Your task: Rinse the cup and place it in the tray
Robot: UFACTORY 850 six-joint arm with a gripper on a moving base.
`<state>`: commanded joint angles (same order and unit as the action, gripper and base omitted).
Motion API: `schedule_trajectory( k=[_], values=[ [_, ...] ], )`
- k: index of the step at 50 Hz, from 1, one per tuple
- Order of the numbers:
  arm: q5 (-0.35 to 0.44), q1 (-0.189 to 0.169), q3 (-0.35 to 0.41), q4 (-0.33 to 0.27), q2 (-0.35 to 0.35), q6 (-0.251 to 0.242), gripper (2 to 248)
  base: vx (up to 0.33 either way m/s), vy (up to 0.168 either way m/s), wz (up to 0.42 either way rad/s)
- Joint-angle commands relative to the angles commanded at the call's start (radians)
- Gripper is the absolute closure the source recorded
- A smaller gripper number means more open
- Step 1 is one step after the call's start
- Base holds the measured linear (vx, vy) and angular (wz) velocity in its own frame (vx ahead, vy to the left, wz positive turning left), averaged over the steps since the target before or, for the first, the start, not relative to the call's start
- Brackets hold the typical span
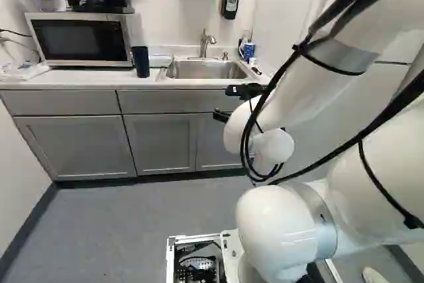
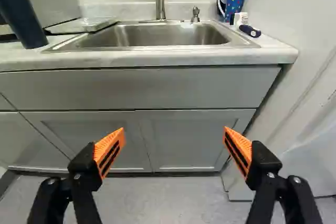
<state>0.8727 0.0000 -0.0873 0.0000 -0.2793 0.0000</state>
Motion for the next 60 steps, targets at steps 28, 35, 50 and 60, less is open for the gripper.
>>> schedule_trajectory(
  k=[28,35,50,60],
  values=[
    [0.0,0.0,0.0,0.0,-0.001,0.0,3,0.0,0.0,0.0],
    [0.0,0.0,-0.007,0.0,-0.009,0.0,3,0.0,0.0,0.0],
    [0.0,0.0,-0.034,0.0,-0.021,0.0,3,0.0,0.0,0.0],
    [0.0,-0.003,-0.06,0.0,-0.02,0.0,3,0.0,0.0,0.0]
  ],
)
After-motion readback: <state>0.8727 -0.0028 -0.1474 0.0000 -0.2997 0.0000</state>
